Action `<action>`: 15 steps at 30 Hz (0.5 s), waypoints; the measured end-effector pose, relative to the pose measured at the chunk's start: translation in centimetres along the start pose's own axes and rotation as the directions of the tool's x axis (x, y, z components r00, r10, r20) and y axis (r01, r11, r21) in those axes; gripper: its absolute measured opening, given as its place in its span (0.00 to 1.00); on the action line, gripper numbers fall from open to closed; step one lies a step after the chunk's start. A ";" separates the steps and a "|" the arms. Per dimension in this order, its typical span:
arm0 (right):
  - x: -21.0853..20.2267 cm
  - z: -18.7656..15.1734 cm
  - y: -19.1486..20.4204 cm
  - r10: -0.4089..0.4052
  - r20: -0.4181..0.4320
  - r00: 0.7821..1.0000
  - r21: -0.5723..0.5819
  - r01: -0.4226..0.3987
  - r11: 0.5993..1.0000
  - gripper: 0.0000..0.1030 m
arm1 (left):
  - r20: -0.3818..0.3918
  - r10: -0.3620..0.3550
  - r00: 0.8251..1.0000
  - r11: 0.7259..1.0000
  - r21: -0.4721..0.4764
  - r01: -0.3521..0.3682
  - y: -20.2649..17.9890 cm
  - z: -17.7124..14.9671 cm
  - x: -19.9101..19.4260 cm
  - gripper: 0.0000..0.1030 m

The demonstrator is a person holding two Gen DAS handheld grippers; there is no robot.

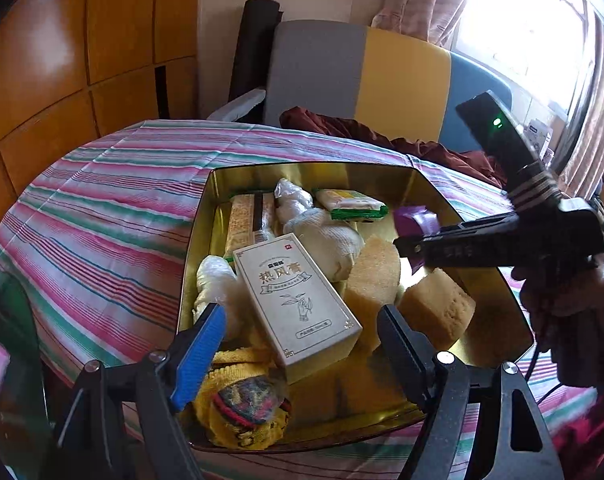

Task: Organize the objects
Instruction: 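Lower the purple packet into the gold tin and open the right gripper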

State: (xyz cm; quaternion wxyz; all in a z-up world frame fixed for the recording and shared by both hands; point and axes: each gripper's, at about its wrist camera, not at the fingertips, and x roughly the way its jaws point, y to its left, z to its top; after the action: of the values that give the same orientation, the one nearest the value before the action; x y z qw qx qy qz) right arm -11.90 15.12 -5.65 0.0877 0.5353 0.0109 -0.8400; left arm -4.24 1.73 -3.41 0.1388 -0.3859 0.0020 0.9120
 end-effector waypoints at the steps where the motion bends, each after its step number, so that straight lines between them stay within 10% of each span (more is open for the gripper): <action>1: 0.4 -0.1 0.2 0.003 -0.012 1.000 0.000 -0.003 1.000 0.33 | -0.001 -0.001 1.000 1.000 -0.003 0.001 0.1 0.0 0.1 0.76; 15: -1.1 -2.5 -1.0 0.083 0.010 0.996 0.069 -0.084 0.994 0.43 | 0.024 0.015 1.000 1.000 0.006 -0.015 -0.3 0.0 -0.6 0.80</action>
State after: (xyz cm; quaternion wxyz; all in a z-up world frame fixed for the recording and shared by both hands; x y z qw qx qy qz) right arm -9.35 16.52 -5.79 0.1041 0.5348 -0.0409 -0.8375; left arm -3.72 1.86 -2.96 0.1334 -0.3744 0.0062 0.9176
